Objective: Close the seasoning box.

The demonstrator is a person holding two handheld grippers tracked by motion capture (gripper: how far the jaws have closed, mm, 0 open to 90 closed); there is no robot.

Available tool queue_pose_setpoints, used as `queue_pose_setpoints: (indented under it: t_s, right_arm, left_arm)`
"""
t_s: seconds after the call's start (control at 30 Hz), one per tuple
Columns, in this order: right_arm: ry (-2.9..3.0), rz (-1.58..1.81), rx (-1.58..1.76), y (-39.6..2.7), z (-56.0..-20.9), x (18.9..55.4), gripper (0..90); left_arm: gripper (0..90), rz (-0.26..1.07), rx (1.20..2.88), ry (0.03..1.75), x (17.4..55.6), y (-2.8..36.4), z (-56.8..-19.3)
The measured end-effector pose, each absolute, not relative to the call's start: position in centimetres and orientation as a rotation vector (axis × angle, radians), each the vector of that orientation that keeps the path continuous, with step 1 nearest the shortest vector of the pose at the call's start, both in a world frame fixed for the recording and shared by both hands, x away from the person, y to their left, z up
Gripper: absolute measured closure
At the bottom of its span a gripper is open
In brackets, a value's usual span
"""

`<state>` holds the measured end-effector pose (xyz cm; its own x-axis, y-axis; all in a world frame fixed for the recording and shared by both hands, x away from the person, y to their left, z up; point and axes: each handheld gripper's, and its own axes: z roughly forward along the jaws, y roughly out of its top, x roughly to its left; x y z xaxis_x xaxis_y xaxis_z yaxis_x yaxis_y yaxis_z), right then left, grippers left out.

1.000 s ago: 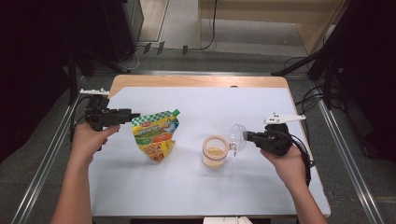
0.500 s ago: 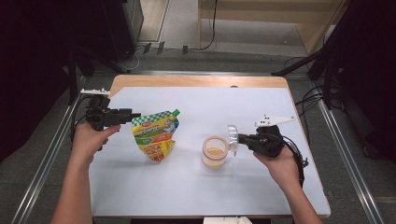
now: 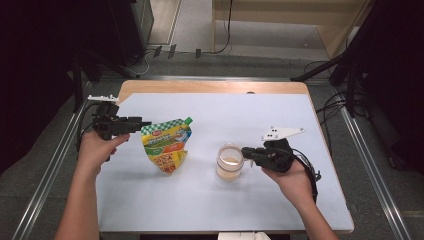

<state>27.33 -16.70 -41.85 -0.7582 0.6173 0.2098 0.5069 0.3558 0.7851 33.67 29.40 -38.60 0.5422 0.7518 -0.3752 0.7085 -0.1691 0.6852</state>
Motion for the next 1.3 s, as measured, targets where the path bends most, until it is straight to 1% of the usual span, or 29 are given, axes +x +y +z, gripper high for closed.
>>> queue_pose_setpoints:
  t_s: [0.2, 0.47, 0.53, 0.63, 1.0, 1.3]
  right_arm:
    - [2.478, 1.397, 1.034, -16.8, -41.9, 27.4, 69.8]
    - [2.434, 1.425, 1.056, -18.0, -42.1, 27.7, 58.9]
    - [2.417, 1.438, 1.054, -18.4, -42.2, 27.8, 54.1]
    - [2.390, 1.461, 1.033, -19.1, -42.4, 28.0, 49.8]
    - [2.322, 1.454, 1.069, -20.9, -43.3, 28.6, 38.4]
    - [2.265, 1.453, 1.129, -22.5, -43.8, 29.2, 34.7]
  left_arm:
    - [37.7, 0.063, 1.903, 1.196, 33.6, 29.4, -38.7]
    - [37.6, 0.066, 1.903, 1.196, 33.6, 29.5, -38.7]
    - [37.5, 0.065, 1.906, 1.196, 33.6, 29.5, -38.8]
    - [37.5, 0.065, 1.905, 1.198, 33.6, 29.5, -38.8]
    - [37.5, 0.070, 1.902, 1.199, 33.6, 29.6, -38.9]
    - [37.5, 0.068, 1.905, 1.205, 33.7, 29.6, -39.4]
